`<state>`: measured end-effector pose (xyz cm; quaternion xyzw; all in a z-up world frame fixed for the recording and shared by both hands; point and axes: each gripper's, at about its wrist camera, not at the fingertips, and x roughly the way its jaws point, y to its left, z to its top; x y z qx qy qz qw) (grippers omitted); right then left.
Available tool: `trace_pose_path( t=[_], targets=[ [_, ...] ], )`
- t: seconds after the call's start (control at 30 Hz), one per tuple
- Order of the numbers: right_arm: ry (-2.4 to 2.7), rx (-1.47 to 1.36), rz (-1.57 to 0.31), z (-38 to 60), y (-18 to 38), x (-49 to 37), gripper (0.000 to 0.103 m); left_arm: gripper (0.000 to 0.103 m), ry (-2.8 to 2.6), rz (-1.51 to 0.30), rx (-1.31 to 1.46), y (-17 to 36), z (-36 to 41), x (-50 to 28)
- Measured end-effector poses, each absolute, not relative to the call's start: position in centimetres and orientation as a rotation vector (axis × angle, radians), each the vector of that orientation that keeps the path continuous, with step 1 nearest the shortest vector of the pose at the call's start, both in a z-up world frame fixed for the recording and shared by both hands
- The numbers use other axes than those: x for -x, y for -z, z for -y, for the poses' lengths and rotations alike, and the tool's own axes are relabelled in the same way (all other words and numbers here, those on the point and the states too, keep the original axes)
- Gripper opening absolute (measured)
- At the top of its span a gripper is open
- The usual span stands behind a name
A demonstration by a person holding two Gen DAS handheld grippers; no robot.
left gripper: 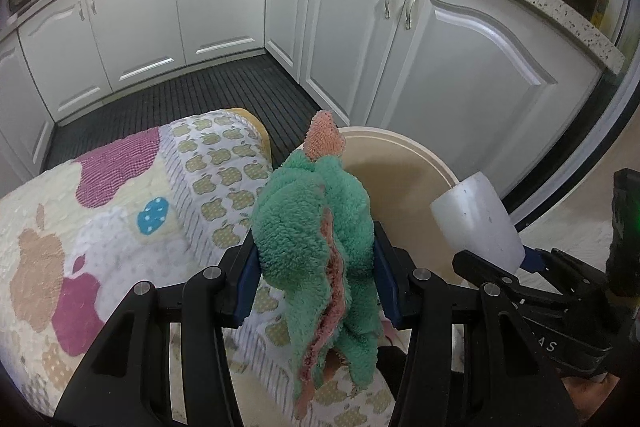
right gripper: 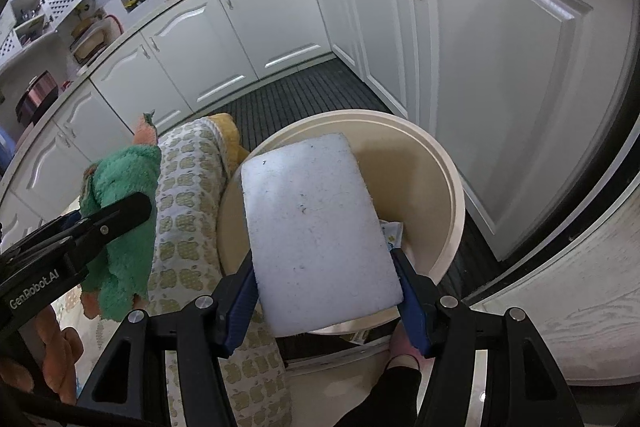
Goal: Collect trash
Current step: 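Carry the green towel and foam block over the beige bucket and open both grippers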
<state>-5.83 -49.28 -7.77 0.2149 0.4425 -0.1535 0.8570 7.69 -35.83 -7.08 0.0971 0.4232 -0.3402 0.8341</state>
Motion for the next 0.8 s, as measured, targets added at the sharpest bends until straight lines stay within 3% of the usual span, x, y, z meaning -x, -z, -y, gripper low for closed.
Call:
trace_pose_path(
  t=[0.8],
  targets=[
    [0.358, -0.476, -0.975, 50.5, 9.5, 3.9, 0.061, 0.049, 0.723, -0.936, -0.205, 9.4, 38.7, -10.0]
  ],
)
